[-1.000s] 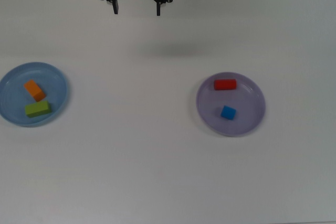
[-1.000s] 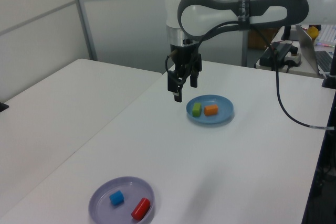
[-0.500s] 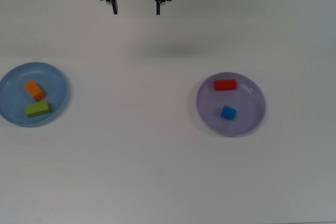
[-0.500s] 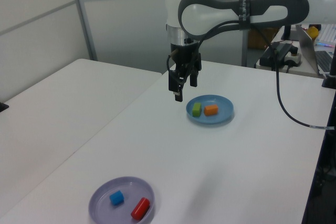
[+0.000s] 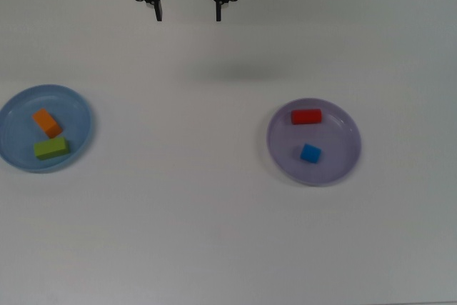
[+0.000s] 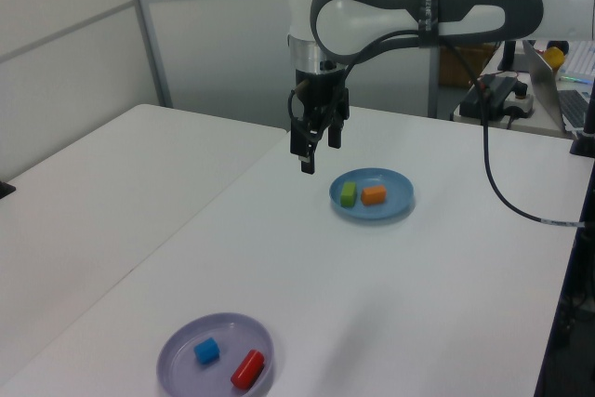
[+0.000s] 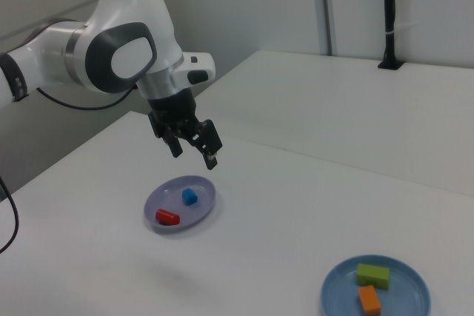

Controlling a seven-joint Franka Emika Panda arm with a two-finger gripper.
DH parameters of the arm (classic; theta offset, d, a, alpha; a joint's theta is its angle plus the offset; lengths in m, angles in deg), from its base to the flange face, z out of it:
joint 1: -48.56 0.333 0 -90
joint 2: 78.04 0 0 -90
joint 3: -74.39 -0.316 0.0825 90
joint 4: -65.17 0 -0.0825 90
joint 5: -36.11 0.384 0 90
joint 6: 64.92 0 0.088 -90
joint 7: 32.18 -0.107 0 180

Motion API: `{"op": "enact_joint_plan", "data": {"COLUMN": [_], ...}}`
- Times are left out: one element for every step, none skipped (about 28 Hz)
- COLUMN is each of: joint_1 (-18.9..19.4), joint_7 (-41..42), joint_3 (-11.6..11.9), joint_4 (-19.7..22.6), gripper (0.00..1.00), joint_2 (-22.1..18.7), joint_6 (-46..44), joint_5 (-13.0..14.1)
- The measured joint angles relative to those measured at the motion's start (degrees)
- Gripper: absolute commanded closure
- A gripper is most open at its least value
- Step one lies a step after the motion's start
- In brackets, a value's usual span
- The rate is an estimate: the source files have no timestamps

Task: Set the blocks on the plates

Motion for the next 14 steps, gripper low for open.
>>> {"op": "enact_joint_plan", "data": {"joint_1": [0.01, 0.03, 0.05, 0.08, 0.11, 0.11, 0.11, 0.1, 0.07, 0.04, 0.02, 0.0, -0.02, -0.05], "joint_7": [0.0, 0.0, 0.0, 0.0, 0.0, 0.0, 0.0, 0.0, 0.0, 0.0, 0.0, 0.0, 0.0, 0.0], "joint_3": [-0.03, -0.08, -0.11, -0.14, -0.19, -0.21, -0.21, -0.21, -0.2, -0.18, -0.15, -0.11, -0.07, -0.03], "joint_4": [-0.09, -0.16, -0.2, -0.24, -0.29, -0.32, -0.39, -0.58, -0.71, -0.86, -1.0, -1.12, -1.23, -1.33], "gripper": [0.0, 0.0, 0.0, 0.0, 0.0, 0.0, 0.0, 0.0, 0.0, 0.0, 0.0, 0.0, 0.0, 0.0], "joint_2": [0.01, 0.01, 0.01, 0.01, 0.01, 0.02, 0.02, 0.02, 0.02, 0.02, 0.02, 0.02, 0.02, 0.02], "joint_6": [0.0, 0.0, 0.0, 0.0, 0.0, 0.0, 0.0, 0.0, 0.0, 0.0, 0.0, 0.0, 0.0, 0.0], "joint_5": [0.0, 0.0, 0.01, 0.01, 0.01, 0.01, 0.01, 0.01, 0.01, 0.01, 0.01, 0.01, 0.01, 0.01]}}
